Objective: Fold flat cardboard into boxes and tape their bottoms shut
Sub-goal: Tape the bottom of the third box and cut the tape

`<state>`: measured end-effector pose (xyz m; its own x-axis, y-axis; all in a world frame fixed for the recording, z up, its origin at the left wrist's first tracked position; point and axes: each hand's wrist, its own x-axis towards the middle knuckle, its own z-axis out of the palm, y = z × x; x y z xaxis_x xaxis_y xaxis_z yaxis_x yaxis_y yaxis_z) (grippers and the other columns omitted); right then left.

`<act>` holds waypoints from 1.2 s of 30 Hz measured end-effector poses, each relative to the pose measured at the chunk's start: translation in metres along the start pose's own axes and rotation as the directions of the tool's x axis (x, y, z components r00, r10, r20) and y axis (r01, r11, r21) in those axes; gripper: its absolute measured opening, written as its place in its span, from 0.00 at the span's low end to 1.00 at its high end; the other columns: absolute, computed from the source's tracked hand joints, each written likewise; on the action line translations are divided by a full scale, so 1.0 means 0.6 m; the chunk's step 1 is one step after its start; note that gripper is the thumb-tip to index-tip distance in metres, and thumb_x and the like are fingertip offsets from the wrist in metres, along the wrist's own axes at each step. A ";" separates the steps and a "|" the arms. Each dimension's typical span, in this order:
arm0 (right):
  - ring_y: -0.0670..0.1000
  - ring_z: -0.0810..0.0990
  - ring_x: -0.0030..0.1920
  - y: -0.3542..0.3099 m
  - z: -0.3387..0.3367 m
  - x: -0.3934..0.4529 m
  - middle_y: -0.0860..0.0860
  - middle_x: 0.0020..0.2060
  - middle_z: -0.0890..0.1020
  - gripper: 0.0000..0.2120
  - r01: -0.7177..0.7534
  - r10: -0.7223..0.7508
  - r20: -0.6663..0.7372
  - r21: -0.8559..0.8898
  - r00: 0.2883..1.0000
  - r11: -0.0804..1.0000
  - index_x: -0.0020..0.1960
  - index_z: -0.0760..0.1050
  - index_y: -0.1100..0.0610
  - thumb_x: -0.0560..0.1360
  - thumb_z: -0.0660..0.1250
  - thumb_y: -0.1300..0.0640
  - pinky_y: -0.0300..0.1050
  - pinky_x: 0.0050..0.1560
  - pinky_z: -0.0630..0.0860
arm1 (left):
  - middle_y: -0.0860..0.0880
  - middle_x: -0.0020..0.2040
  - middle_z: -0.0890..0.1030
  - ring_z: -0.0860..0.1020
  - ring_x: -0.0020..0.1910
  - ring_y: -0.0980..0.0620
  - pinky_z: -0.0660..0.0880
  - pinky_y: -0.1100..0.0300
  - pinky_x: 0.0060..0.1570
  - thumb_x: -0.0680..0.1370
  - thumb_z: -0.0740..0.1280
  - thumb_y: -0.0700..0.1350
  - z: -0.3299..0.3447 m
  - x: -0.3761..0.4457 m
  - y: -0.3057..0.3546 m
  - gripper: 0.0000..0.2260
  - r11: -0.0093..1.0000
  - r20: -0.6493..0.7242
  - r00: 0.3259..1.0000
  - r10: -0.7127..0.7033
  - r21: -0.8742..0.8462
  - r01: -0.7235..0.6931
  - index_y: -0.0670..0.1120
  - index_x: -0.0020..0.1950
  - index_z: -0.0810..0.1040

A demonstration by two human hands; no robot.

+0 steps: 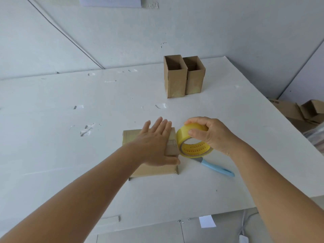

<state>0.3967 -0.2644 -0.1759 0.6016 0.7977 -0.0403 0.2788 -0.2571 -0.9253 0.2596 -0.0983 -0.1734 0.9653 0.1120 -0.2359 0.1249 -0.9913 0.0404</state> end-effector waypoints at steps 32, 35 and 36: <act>0.47 0.72 0.47 0.028 -0.011 0.027 0.43 0.40 0.73 0.11 0.014 0.057 0.102 -0.587 0.993 0.810 0.55 0.78 0.38 0.79 0.57 0.44 0.52 0.63 0.63 | 0.52 0.55 0.71 0.69 0.59 0.48 0.60 0.54 0.57 0.75 0.45 0.70 -0.030 0.038 0.027 0.28 0.915 0.059 0.972 -0.227 -0.329 0.233 0.51 0.59 0.68; 0.48 0.73 0.47 0.028 -0.011 0.027 0.42 0.40 0.72 0.14 0.037 0.036 0.104 -0.624 0.994 0.781 0.59 0.75 0.42 0.81 0.52 0.49 0.52 0.62 0.62 | 0.48 0.62 0.72 0.69 0.62 0.46 0.64 0.51 0.59 0.80 0.55 0.55 -0.048 0.081 0.034 0.17 0.960 0.182 0.962 -0.204 -0.157 0.233 0.48 0.64 0.68; 0.49 0.73 0.46 0.030 -0.011 0.028 0.42 0.39 0.72 0.14 0.028 0.033 0.088 -0.617 0.996 0.787 0.60 0.72 0.45 0.81 0.51 0.52 0.52 0.62 0.62 | 0.49 0.64 0.72 0.68 0.64 0.46 0.66 0.52 0.60 0.80 0.58 0.52 -0.055 0.095 0.037 0.17 0.970 0.226 0.960 -0.163 -0.142 0.198 0.50 0.68 0.66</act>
<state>0.4166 -0.2591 -0.1906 0.5425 0.8336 -0.1035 0.6981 -0.5159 -0.4965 0.3250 -0.1119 -0.1537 0.8550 0.2540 -0.4522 0.3450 -0.9295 0.1301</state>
